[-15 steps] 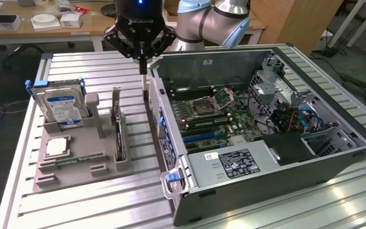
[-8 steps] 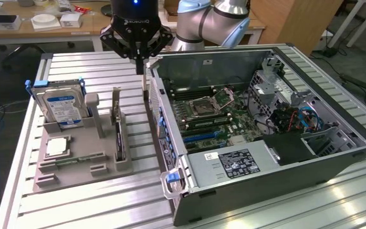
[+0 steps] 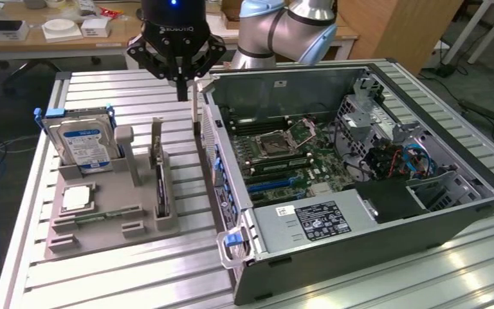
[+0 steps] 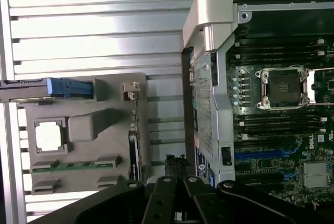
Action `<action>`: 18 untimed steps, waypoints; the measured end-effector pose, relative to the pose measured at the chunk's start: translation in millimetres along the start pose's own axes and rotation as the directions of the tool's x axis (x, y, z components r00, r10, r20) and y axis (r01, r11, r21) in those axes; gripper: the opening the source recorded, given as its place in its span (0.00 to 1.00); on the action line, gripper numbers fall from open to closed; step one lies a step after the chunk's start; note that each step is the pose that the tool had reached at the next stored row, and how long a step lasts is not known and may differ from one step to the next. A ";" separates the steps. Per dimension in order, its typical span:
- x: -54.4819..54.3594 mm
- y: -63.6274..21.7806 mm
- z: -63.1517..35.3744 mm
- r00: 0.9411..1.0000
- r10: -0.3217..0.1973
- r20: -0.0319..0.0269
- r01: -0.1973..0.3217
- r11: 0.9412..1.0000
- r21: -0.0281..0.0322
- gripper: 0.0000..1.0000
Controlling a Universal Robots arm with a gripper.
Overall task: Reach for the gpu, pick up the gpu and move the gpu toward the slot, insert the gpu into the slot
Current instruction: 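Reach for the gpu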
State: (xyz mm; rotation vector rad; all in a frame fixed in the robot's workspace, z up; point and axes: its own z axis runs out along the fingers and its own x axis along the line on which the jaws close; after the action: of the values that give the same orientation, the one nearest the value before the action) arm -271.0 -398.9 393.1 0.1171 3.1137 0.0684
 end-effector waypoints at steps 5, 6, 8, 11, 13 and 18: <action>6.5 -0.5 -0.1 1.000 0.000 0.000 0.000 1.000 0.000 0.10; 7.7 -0.6 -0.1 1.000 0.000 0.000 0.000 1.000 0.000 0.10; 10.1 -0.8 -0.2 1.000 0.000 0.000 0.000 1.000 0.000 0.10; 13.5 -1.0 -0.2 1.000 0.000 0.000 0.000 1.000 0.000 0.10; 15.8 -1.2 -0.3 1.000 0.001 0.000 -0.001 1.000 0.000 0.10; 21.5 -1.6 -0.3 1.000 0.001 -0.001 -0.001 1.000 0.000 0.10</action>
State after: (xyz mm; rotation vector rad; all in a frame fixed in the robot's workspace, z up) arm -292.5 -398.9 392.8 0.1180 3.1144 0.0683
